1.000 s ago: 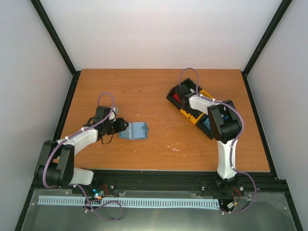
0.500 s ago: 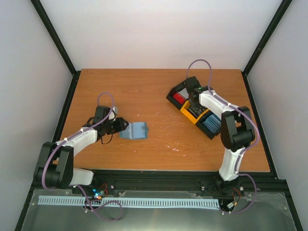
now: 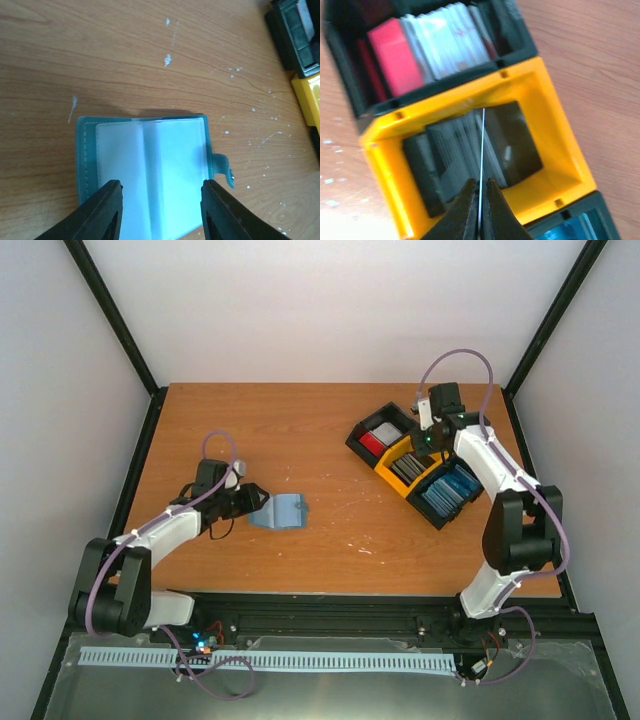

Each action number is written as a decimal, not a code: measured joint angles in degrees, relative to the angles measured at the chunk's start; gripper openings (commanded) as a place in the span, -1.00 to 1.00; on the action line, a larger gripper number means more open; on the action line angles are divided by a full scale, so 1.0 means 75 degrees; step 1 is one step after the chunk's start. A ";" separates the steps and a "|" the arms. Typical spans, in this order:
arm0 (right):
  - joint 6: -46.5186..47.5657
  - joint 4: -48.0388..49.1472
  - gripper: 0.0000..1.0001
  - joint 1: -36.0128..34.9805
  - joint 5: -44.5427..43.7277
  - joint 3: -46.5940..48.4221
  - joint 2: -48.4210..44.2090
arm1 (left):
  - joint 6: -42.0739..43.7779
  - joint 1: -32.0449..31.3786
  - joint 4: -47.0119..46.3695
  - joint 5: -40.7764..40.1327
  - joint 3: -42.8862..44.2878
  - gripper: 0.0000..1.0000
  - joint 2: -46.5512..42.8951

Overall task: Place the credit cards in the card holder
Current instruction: Pick up the credit card from the storage box.

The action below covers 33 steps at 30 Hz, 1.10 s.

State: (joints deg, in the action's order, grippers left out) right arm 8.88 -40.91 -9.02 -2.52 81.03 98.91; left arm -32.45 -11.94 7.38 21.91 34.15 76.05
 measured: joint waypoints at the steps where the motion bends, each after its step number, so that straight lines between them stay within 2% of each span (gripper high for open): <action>1: 0.0017 0.0006 -0.94 0.0006 0.0268 -0.0026 -0.0093 | 0.0000 0.0000 -0.0006 0.0058 -0.0003 -0.06 -0.0052; 7: 0.0125 0.0501 -0.94 0.0003 0.2565 -0.0766 -0.1807 | -0.0012 0.0000 -0.0090 0.0326 -0.0044 0.03 -0.0641; 12: -0.0061 0.1711 -0.94 -0.0058 0.5770 -0.1737 -0.3348 | -0.0085 0.0000 -0.0431 0.0979 -0.0201 0.37 -0.1585; 15: -0.0367 0.2524 -0.94 -0.0393 0.7268 -0.2328 -0.3552 | -0.0216 -0.0038 -0.0874 0.1676 -0.0268 0.58 -0.2215; 18: -0.1020 0.3474 -0.94 -0.1023 0.8090 -0.2946 -0.3433 | -0.0428 -0.0181 -0.1577 0.2299 -0.0414 0.61 -0.2757; 21: -0.2232 0.4846 -0.94 -0.1495 0.8209 -0.3506 -0.3279 | -0.0877 -0.0379 -0.2375 0.2661 -0.0708 0.66 -0.3130; 27: -0.5432 0.7807 -0.95 -0.2556 0.6816 -0.4086 -0.2911 | -0.2428 -0.0525 -0.4240 0.2652 -0.1711 0.80 -0.3418; 33: -0.7189 0.9081 -0.95 -0.3789 0.5630 -0.3955 -0.2553 | -0.3413 -0.0708 -0.5348 0.2789 -0.1778 0.78 -0.3188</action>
State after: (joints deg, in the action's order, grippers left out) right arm -45.04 27.20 -37.43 39.70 51.37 79.77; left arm -58.04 -17.26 -32.73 42.83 20.82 52.14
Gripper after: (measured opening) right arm 0.030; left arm 0.900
